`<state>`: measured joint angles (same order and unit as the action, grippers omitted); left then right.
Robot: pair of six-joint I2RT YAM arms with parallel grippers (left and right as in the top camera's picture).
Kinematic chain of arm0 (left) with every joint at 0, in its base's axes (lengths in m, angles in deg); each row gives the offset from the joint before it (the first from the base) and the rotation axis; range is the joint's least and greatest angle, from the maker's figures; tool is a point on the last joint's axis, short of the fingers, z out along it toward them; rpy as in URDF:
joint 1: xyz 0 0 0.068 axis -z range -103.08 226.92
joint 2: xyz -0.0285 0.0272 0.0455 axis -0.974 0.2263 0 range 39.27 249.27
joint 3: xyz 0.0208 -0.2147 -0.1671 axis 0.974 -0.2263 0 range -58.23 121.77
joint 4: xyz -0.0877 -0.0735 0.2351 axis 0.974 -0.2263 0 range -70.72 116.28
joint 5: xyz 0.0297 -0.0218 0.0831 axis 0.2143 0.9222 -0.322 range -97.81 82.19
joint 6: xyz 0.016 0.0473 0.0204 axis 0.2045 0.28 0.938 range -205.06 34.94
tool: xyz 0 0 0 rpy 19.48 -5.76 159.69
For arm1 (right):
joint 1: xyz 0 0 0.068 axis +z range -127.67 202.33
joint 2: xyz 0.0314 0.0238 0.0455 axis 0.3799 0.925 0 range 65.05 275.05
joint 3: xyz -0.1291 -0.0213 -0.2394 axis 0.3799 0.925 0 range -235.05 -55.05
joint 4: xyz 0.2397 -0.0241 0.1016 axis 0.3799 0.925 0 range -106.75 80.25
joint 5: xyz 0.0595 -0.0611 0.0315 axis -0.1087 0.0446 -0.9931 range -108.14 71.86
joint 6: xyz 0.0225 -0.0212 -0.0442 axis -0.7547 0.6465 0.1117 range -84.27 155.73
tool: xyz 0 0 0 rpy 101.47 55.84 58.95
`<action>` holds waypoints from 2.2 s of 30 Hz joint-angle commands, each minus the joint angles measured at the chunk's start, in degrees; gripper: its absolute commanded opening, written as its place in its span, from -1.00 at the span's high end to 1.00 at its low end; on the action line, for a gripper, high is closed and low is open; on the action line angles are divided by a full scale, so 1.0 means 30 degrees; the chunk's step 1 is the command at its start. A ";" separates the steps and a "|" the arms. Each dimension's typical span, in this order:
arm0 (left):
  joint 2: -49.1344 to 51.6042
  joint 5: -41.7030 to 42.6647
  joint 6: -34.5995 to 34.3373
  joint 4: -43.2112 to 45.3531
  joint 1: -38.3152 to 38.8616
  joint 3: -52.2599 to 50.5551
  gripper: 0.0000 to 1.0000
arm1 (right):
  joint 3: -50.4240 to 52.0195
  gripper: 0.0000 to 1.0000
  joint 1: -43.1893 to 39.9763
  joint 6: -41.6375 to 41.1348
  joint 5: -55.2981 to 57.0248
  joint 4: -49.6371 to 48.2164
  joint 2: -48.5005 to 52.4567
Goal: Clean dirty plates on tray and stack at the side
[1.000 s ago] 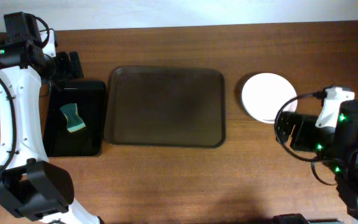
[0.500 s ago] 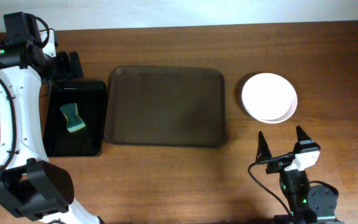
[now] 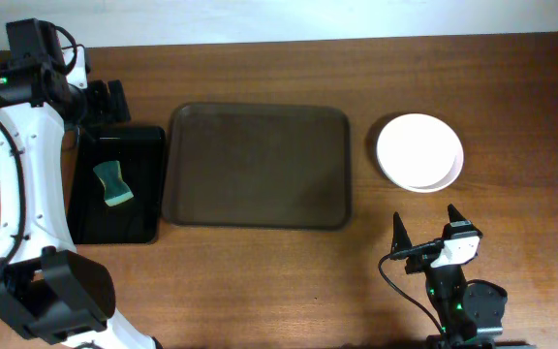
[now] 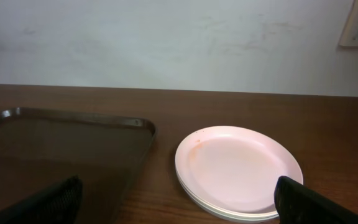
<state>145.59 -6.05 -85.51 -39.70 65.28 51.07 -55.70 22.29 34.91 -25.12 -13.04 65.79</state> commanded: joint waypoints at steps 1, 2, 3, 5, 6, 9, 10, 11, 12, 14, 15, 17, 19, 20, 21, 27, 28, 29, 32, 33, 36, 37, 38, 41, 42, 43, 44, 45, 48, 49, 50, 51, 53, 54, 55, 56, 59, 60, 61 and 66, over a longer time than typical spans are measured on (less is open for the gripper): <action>-0.0087 0.0204 0.0022 0.0044 -0.0015 0.0102 -0.98 | 0.0109 -0.97 -0.0124 0.0066 0.0029 0.0066 -0.0175; -0.0087 0.0204 0.0022 0.0044 -0.0007 0.0102 -0.98 | 0.0109 -0.97 -0.0124 0.0066 0.0022 0.0066 -0.0175; -0.0087 0.0204 0.0022 0.0044 -0.0007 0.0102 -0.98 | 0.0109 -0.98 -0.0124 0.0066 0.0022 0.0066 -0.0175; -0.0087 0.0204 0.0022 0.0044 -0.0015 0.0102 -0.98 | 0.0109 -0.97 -0.0117 0.0066 0.0022 0.0066 -0.0175; -0.0095 -0.0015 0.0029 0.0044 -0.0044 0.0102 -0.98 | 0.0109 -0.97 -0.0124 0.0058 0.0029 0.0066 -0.0175; -0.1676 0.0022 0.0029 0.0889 0.0044 0.0087 -0.98 | 0.0109 -0.97 -0.0124 0.0058 0.0022 0.0073 -0.0175; -0.2353 0.0022 0.0029 0.1115 0.0044 0.0087 -0.98 | 0.0109 -0.97 -0.0124 0.0066 0.0022 0.0066 -0.0175; -0.3147 0.0007 0.0029 0.1107 0.0044 0.0080 -0.98 | 0.0109 -0.97 -0.0124 0.0066 0.0022 0.0066 -0.0175; -0.4590 0.0066 0.0029 0.1122 0.0160 -0.0342 -0.98 | 0.0109 -0.97 -0.0124 0.0066 0.0022 0.0066 -0.0175; -0.7825 0.0073 0.0029 0.3752 0.0204 -0.3468 -0.98 | 0.0109 -0.97 -0.0124 0.0058 0.0022 0.0066 -0.0175; -0.9544 0.0109 0.0029 0.5909 0.0211 -0.5880 -0.98 | 0.0109 -0.97 -0.0117 0.0066 0.0022 0.0066 -0.0175; -1.2604 0.0204 0.0029 0.8939 0.0204 -1.0207 -0.98 | 0.0109 -0.97 -0.0124 0.0066 0.0022 0.0066 -0.0175; -1.6699 0.0197 0.0029 1.1256 0.0204 -1.5722 -0.98 | 0.0109 -0.96 -0.0117 0.0058 0.0022 0.0066 -0.0175; -1.9125 0.0211 0.0022 1.2859 0.0211 -1.8797 -0.98 | 0.0109 -0.97 -0.0117 0.0066 0.0022 0.0066 -0.0175; -2.0589 0.0226 0.0022 1.4273 0.0211 -2.0822 -0.98 | 0.0109 -0.97 -0.0124 0.0066 0.0022 0.0066 -0.0175; -3.0286 0.0044 0.1661 1.9402 0.1071 -3.1146 -0.98 | 0.0109 -0.97 -0.0124 0.0066 0.0022 0.0066 -0.0175; -3.1496 -0.0284 0.1851 1.9547 0.1464 -3.2166 -0.98 | 0.0109 -0.97 -0.0124 0.0058 0.0022 0.0066 -0.0175; -3.2931 -0.0831 0.1843 1.9839 0.1923 -3.3448 -0.98 | 0.0109 -0.97 -0.0124 0.0066 0.0022 0.0066 -0.0175; -3.5095 -0.0903 0.1843 2.0830 0.2091 -3.5496 -0.98 | 0.0109 -0.97 -0.0117 0.0066 0.0022 0.0073 -0.0175; -3.5343 -0.1056 0.1880 2.0990 0.2098 -3.5947 -0.98 | 0.0109 -0.97 -0.0124 0.0066 0.0022 0.0066 -0.0175; -3.5350 -0.1071 0.2266 2.0458 0.2098 -3.6275 -0.98 | 0.0109 -0.97 -0.0124 0.0066 0.0022 0.0066 -0.0175; -3.5350 -0.0903 0.2251 2.0422 0.2098 -3.6275 -0.98 | 0.0109 -0.97 -0.0124 0.0058 0.0022 0.0066 -0.0175; -3.5350 -0.0860 0.2259 2.0429 0.2098 -3.6275 -0.98 | 0.0109 -0.97 -0.0124 0.0066 0.0029 0.0066 -0.0175; -3.5343 -0.0860 0.2259 2.0429 0.2098 -3.6268 -0.98 | 0.0109 -0.97 -0.0124 0.0066 0.0022 0.0066 -0.0175; -3.5314 -0.0867 0.2259 2.0422 0.2098 -3.6261 -0.98 | 0.0109 -0.97 -0.0124 0.0066 0.0022 0.0066 -0.0175; -3.5314 -0.0860 0.2259 2.0422 0.2098 -3.6261 -0.98 | 0.0109 -0.97 -0.0117 0.0066 0.0022 0.0066 -0.0175; -3.5314 -0.0860 0.2259 2.0422 0.2098 -3.6261 -0.98 | 0.0109 -0.97 -0.0124 0.0058 0.0022 0.0066 -0.0175; -3.5314 -0.0860 0.2259 2.0422 0.2098 -3.6261 -0.98 | 0.0109 -0.97 -0.0124 0.0066 0.0029 0.0066 -0.0175; -3.5314 -0.0867 0.2259 2.0422 0.2098 -3.6261 -0.98 | 0.0109 -0.97 -0.0124 0.0066 0.0022 0.0066 -0.0175; -3.5314 -0.0867 0.2259 2.0422 0.2098 -3.6261 -0.98 | 0.0109 -0.97 -0.0117 0.0066 0.0029 0.0066 -0.0175; -3.5314 -0.0860 0.2259 2.0422 0.2098 -3.6261 -0.98 | 0.0109 -0.97 -0.0117 0.0066 0.0022 0.0066 -0.0175; -3.5314 -0.0867 0.2259 2.0422 0.2098 -3.6261 -0.98 | 0.0109 -0.97 -0.0124 0.0066 0.0022 0.0066 -0.0175; -3.5314 -0.0867 0.2259 2.0422 0.2098 -3.6261 -0.98 | 0.0109 -0.97 -0.0117 0.0066 0.0022 0.0073 -0.0175; -3.5314 -0.0860 0.2259 2.0422 0.2098 -3.6261 -0.98 | 0.0109 -0.97 -0.0124 0.0066 0.0022 0.0066 -0.0175; -3.5314 -0.0867 0.2259 2.0422 0.2098 -3.6261 -0.98 | 0.0109 -0.97 -0.0117 0.0066 0.0022 0.0073 -0.0175; -3.5314 -0.0867 0.2259 2.0422 0.2098 -3.6261 -0.98 | 0.0109 -0.97 -0.0124 0.0066 0.0022 0.0066 -0.0175; -3.5306 -0.0867 0.2259 2.0422 0.2098 -3.6261 -0.98 | 0.0109 -0.97 -0.0124 0.0066 0.0022 0.0066 -0.0175; -3.5314 -0.0860 0.2259 2.0422 0.2098 -3.6261 -0.98 | 0.0109 -0.97 -0.0124 0.0066 0.0022 0.0066 -0.0175; -3.5314 -0.0860 0.2259 2.0422 0.2098 -3.6261 -0.98 | 0.0109 -0.96 -0.0117 0.0066 0.0022 0.0066 -0.0175; -3.5306 -0.0860 0.2259 2.0422 0.2098 -3.6261 -0.98 | 0.0109 -0.97 -0.0124 0.0066 0.0022 0.0066 -0.0175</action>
<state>40.15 -8.65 -79.89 21.54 71.36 -57.28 -55.68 22.29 34.91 -25.10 -13.13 65.63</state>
